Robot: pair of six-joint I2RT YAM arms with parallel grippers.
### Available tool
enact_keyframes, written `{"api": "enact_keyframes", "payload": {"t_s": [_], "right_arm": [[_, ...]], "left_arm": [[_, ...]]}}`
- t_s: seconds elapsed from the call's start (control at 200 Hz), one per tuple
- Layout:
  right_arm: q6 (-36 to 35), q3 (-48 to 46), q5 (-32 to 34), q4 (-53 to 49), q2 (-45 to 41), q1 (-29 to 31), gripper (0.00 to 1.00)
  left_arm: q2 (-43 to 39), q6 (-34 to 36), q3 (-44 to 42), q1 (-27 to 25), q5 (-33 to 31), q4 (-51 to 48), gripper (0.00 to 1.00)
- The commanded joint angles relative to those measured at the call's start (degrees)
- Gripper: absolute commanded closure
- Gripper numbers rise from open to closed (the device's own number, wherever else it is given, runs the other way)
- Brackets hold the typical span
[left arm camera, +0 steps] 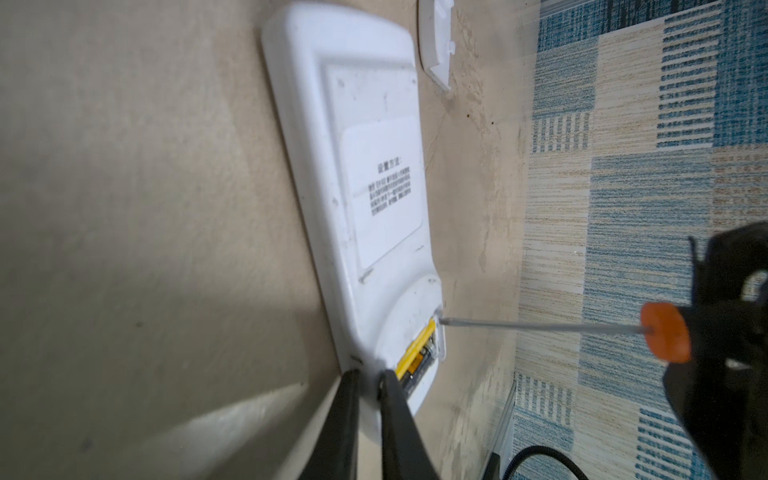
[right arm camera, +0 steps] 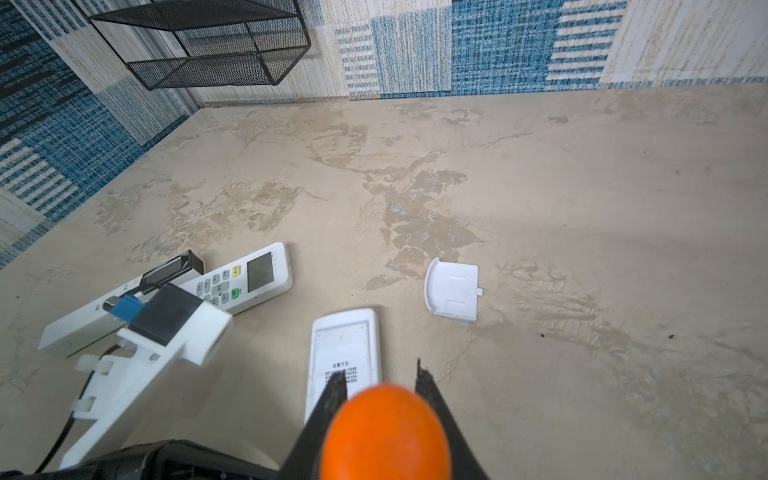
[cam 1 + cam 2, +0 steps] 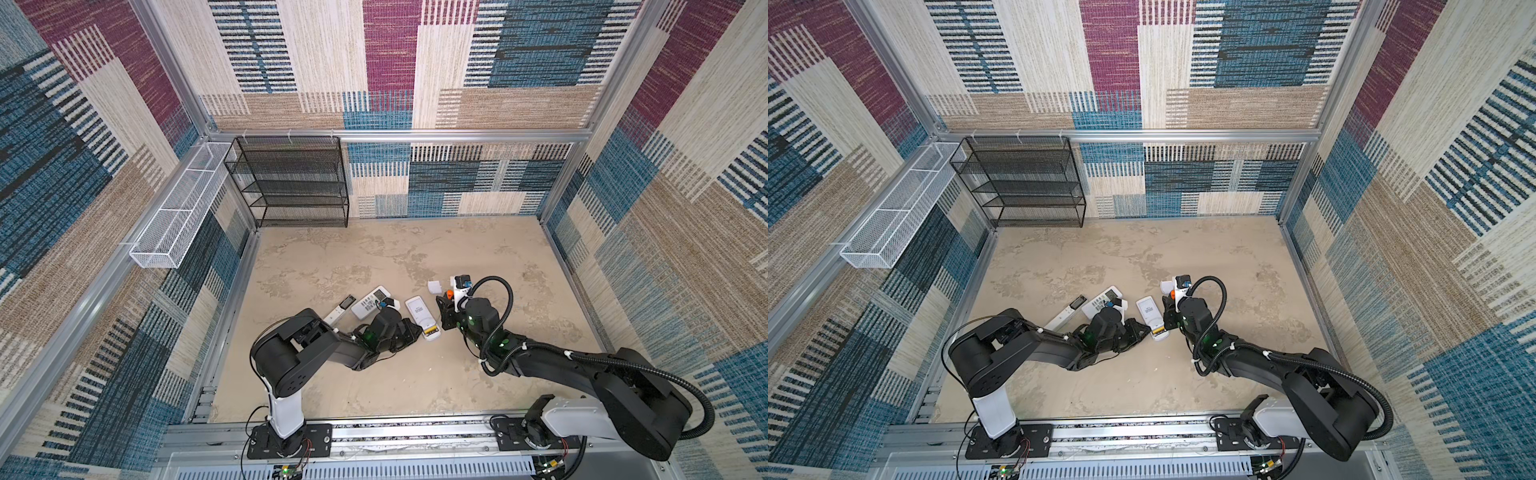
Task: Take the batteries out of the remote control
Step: 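Lever the screwdriver tip against the battery to lift it out of the compartment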
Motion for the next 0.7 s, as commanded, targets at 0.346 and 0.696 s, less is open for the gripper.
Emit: {"api": "enact_keyframes", "payload": {"t_s": [0.346, 0.696], "right_arm": [[-2.3, 0.2, 0.8, -0.3, 0.7, 0.5, 1.00], [-3.4, 0.3, 1.0, -0.4, 3.4, 1.5, 1.00]], "left_arm": [[1.3, -0.4, 0.4, -0.1, 0.3, -9.0, 0.86], [1.0, -0.4, 0.4, -0.3, 0.0, -9.5, 0.87]]}}
